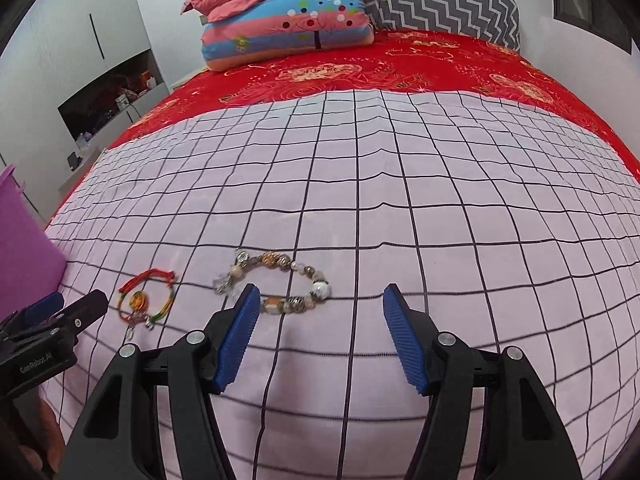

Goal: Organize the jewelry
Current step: 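Withdraw both open tools from the tub toward the two bracelets on the sheet, then grasp the red-string bracelet with the left tool while the right tool grasps the bead bracelet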

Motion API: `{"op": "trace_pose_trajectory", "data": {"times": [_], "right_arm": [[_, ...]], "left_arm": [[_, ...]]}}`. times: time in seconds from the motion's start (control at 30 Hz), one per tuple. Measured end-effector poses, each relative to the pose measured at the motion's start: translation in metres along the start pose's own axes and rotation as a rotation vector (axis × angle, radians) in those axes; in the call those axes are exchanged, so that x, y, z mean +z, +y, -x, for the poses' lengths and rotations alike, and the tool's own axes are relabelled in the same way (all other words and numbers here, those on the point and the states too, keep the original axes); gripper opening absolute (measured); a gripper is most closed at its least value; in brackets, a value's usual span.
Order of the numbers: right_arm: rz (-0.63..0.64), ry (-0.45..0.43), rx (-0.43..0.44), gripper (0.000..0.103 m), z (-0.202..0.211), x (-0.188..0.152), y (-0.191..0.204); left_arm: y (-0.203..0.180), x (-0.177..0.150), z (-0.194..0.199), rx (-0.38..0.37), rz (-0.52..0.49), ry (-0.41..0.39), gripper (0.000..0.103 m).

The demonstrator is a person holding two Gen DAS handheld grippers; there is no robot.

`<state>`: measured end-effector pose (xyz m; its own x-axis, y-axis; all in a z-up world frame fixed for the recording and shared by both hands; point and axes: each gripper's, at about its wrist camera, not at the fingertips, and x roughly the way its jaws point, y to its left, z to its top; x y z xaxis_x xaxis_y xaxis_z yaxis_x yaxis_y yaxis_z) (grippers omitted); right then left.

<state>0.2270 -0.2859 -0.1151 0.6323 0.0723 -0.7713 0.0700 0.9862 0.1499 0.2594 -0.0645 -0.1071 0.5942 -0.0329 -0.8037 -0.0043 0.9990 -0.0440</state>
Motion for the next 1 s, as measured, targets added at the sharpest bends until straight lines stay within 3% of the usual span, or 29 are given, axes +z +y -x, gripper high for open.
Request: {"op": "trace_pose_trajectory", "data": {"times": [0.7,1.0], "right_arm": [[0.019,0.064,-0.047,0.061,-0.041,0.003,-0.003],[0.065,0.067,-0.082,0.061,-0.049,-0.004,0.002]], "left_arm": [[-0.011,0.008,-0.043,0.001,-0.007,0.036,0.097],[-0.029,0.003,-0.059,0.057,-0.070,0.052,0.097]]}}
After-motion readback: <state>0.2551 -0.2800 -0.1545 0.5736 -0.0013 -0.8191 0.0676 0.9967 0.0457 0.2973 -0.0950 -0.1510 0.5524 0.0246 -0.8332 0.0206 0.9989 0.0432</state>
